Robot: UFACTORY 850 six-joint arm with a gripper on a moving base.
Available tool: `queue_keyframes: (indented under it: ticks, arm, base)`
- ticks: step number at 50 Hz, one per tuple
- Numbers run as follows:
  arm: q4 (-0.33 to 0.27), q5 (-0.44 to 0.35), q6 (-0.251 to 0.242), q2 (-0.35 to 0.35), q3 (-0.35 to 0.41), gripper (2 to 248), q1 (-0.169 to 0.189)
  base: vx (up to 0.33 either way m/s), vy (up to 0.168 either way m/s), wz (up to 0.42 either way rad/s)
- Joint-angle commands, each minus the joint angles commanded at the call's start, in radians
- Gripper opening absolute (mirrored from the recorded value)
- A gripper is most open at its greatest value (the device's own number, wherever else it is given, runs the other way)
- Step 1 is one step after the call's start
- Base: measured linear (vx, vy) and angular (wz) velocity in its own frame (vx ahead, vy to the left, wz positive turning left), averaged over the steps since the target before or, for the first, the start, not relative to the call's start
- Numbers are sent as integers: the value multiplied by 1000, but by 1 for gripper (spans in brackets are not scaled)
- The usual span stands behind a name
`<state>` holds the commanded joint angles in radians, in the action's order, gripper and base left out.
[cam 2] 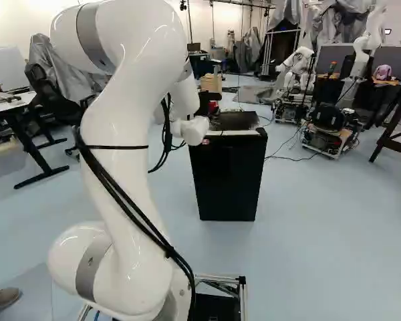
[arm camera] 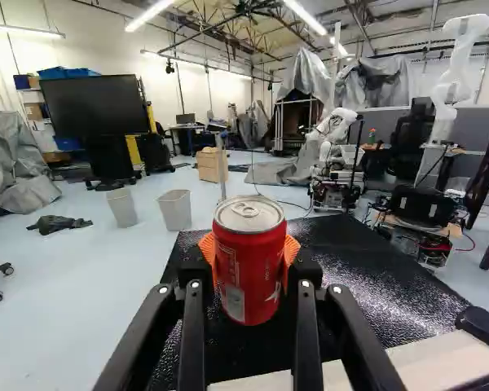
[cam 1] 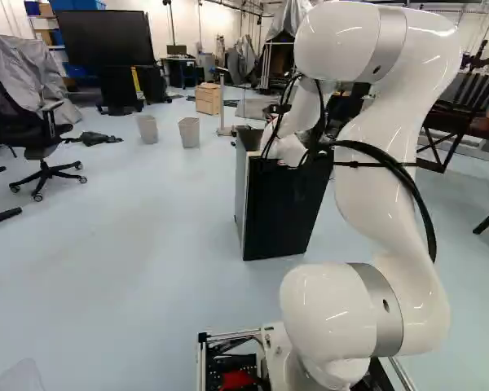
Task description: Grab a drink from the fridge
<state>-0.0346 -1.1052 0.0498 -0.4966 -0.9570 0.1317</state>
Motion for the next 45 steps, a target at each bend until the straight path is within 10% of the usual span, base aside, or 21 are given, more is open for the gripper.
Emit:
queue_keyframes:
  ticks: [45]
  arm:
    - [7,44,-9,146,164,97,-25]
  base:
    - [0,0,0]
